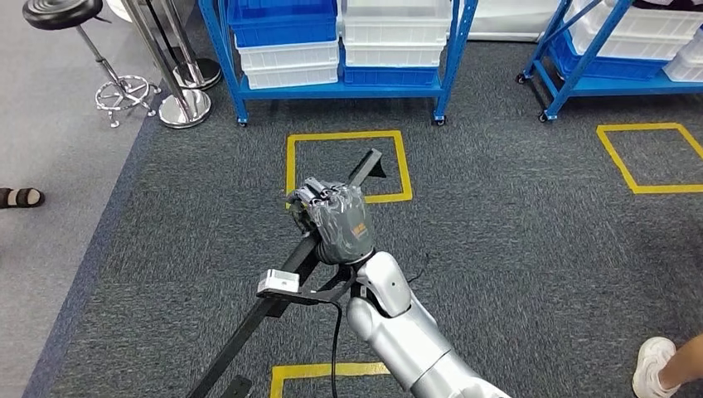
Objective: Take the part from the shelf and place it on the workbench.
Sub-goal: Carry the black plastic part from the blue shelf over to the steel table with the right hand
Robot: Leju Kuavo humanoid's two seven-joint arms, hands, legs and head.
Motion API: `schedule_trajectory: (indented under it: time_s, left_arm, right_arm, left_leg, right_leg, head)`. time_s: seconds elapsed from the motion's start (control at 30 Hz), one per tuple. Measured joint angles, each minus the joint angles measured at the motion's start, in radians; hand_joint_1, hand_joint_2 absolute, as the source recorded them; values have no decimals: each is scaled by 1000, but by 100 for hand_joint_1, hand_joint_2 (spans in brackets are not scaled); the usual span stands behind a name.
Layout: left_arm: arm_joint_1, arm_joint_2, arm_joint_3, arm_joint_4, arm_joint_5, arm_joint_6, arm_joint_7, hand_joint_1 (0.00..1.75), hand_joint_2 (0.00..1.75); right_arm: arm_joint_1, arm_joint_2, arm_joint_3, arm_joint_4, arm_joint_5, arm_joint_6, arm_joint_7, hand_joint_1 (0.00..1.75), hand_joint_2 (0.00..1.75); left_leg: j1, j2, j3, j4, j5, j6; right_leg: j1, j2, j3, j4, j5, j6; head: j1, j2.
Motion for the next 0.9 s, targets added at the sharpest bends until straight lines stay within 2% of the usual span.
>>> schedule_trajectory:
  time_s: [0.07,0.1,0.13,0.2,0.3,0.37,0.43,0.47,0.5,0.53,0.6,0.63,0.67,0.7,0.8,0.83,0.9]
  left_arm:
    - [4,-1,0,0,0,0,1,0,175]
    - [4,-1,0,0,0,0,1,0,175]
    - [4,-1,0,0,0,1,1,0,175]
    - [3,-2,0,0,-2,2,0,0,175]
    - [2,-2,0,0,-6,6,-1,0,175]
    - [0,-2,0,0,-8,8,-2,0,175]
    - [-1,-2,0,0,-9,9,-2,0,175]
    - [0,-2,0,0,-9,9,-2,0,175]
    - [1,-2,0,0,-10,9,-2,0,175]
    - [1,-2,0,0,-10,9,-2,0,175]
    - [1,-1,0,0,-11,9,-3,0,175]
    - [0,0,0,0,-11,9,-4,0,175]
    - [0,0,0,0,-11,9,-5,0,175]
    - [0,1,0,0,-12,9,-5,0,175]
    - [0,0,0,0,-13,9,-7,0,175]
    - [-1,0,0,0,-13,9,-7,0,175]
    - [-1,-1,0,0,-14,9,-8,0,175]
  right_arm:
    - [3,-3,0,1,0,0,0,175,175]
    - [4,-5,0,2,0,0,0,175,175]
    - [3,-6,0,2,-1,0,0,175,175]
    - [4,-8,1,3,-4,0,0,175,175]
    - [3,-7,2,1,-15,0,-1,175,175]
    - [1,-6,3,0,-23,0,-4,175,175]
    - [0,-5,4,1,-33,0,-6,175,175]
    - [0,-6,5,1,-39,0,-7,175,175]
    - [0,-6,5,1,-46,0,-8,175,175]
    - [0,-5,6,1,-51,0,-9,175,175]
    - [-2,-5,7,1,-61,0,-12,175,175]
    - [-4,-5,8,1,-66,0,-13,175,175]
    - [-6,-5,9,1,-71,0,-15,175,175]
    - [-7,-5,10,1,-75,0,-16,175,175]
    - [-9,-4,12,0,-85,0,-17,175,175]
    - [-10,-4,12,0,-86,0,-17,175,175]
    - [-13,-5,13,0,-88,0,-18,175,175]
  left_leg:
    - [3,-1,15,9,-17,-7]
    - [4,-3,18,14,-25,-12]
    - [4,-5,18,20,-30,-18]
    - [2,-6,11,27,-33,-29]
    - [4,-1,3,39,-43,-43]
    - [5,2,-31,114,-84,-50]
    - [6,3,-95,246,-134,-55]
    - [6,3,-121,293,-143,-55]
    - [6,3,-133,308,-134,-54]
    - [6,2,-124,282,-107,-51]
    - [5,-9,-67,154,-36,-41]
    - [4,-19,-39,94,-13,-36]
    - [2,-26,-19,53,-6,-33]
    - [0,-32,-12,38,-11,-31]
    - [4,-16,-1,14,-10,-22]
    - [6,-8,4,6,-8,-17]
    - [5,9,10,-1,-7,-8]
  right_leg:
    - [-4,-2,-8,-84,105,4]
    - [-3,-2,-2,-129,146,4]
    - [-1,-2,6,-168,168,0]
    - [5,2,12,-193,160,-16]
    - [3,6,20,-209,153,-39]
    - [1,2,29,-216,153,-52]
    - [4,-2,34,-217,150,-59]
    - [6,-2,37,-217,149,-61]
    - [7,-2,39,-217,147,-62]
    - [9,1,43,-217,146,-63]
    - [10,9,50,-218,142,-61]
    - [11,14,51,-218,140,-58]
    - [10,19,49,-218,141,-53]
    - [9,23,46,-219,142,-48]
    - [10,29,41,-220,141,-31]
    - [11,24,33,-202,129,-26]
    - [12,11,-17,-105,80,-20]
  head:
    - [0,0]
    - [0,0]
    - [0,0]
    - [0,0]
    - [-1,0]
    - [-2,0]
    - [-2,0]
    - [-2,0]
    - [-2,0]
    - [-2,0]
    - [-2,0]
    - [-2,0]
    - [-2,0]
    - [-2,0]
    - [-2,0]
    - [-2,0]
    - [-1,0]
